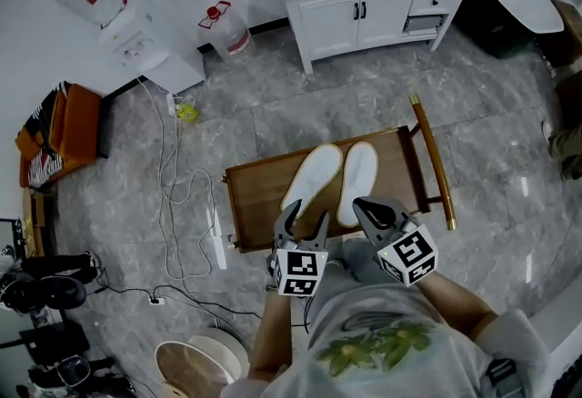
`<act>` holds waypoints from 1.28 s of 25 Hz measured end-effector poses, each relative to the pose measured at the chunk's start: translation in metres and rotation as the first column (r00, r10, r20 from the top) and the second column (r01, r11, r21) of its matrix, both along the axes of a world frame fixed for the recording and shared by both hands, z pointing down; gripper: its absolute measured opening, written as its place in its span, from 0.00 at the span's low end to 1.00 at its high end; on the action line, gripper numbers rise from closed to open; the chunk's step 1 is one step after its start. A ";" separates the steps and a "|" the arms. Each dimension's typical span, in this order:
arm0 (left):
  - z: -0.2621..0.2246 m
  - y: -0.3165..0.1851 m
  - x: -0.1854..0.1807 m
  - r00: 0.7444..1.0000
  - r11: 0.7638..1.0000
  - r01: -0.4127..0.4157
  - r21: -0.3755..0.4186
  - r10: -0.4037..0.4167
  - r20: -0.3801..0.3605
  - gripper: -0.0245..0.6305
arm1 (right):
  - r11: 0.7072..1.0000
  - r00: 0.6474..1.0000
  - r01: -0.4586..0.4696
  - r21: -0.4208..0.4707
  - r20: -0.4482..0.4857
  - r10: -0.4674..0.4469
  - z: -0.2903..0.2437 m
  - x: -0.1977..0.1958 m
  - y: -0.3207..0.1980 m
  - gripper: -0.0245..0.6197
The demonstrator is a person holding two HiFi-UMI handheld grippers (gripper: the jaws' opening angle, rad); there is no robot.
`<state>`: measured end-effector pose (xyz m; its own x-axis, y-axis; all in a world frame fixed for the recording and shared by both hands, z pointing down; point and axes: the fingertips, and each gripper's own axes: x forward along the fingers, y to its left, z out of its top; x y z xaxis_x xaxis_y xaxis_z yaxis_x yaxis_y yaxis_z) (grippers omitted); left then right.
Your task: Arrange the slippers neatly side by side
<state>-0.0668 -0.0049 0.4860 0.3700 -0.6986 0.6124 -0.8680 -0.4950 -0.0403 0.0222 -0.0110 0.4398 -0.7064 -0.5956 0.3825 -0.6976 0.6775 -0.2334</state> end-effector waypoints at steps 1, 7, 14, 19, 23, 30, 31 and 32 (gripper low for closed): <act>0.004 -0.004 0.001 1.000 1.000 -0.007 -0.004 0.007 0.010 0.40 | 1.000 1.000 0.000 0.000 0.002 0.000 0.002 0.000 -0.006 0.05; 0.036 -0.018 0.003 0.998 0.998 -0.027 -0.061 0.030 0.051 0.42 | 1.000 1.000 -0.005 -0.027 0.009 0.005 0.022 0.000 -0.025 0.05; 0.076 -0.036 0.002 0.997 0.993 -0.040 -0.112 0.048 0.068 0.42 | 0.999 1.000 -0.010 -0.053 0.012 0.011 0.043 0.000 -0.046 0.05; 0.103 -0.048 0.001 0.994 0.988 -0.053 -0.147 0.066 0.089 0.42 | 0.997 1.000 0.006 -0.078 0.000 -0.006 0.058 0.000 -0.052 0.05; 0.122 -0.054 -0.003 0.992 0.983 -0.057 -0.172 0.075 0.103 0.42 | 0.995 1.000 0.014 -0.097 -0.016 -0.016 0.068 0.000 -0.055 0.05; 0.155 -0.062 -0.006 0.989 0.974 -0.056 -0.218 0.084 0.121 0.42 | 0.993 0.999 0.011 -0.119 -0.028 -0.015 0.083 0.002 -0.057 0.05; 0.159 -0.064 -0.007 0.989 0.973 -0.054 -0.224 0.083 0.120 0.42 | 0.993 0.999 0.012 -0.119 -0.031 -0.015 0.085 0.001 -0.058 0.05; 0.163 -0.066 -0.008 0.990 0.972 -0.053 -0.231 0.082 0.117 0.42 | 0.992 0.999 0.012 -0.122 -0.033 -0.016 0.087 0.001 -0.058 0.05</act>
<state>-0.0744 -0.0704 0.6487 0.3218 -0.5124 0.7962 -0.8274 -0.5610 -0.0265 0.0232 -0.0693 0.5267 -0.6996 -0.5336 0.4752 -0.6973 0.6551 -0.2910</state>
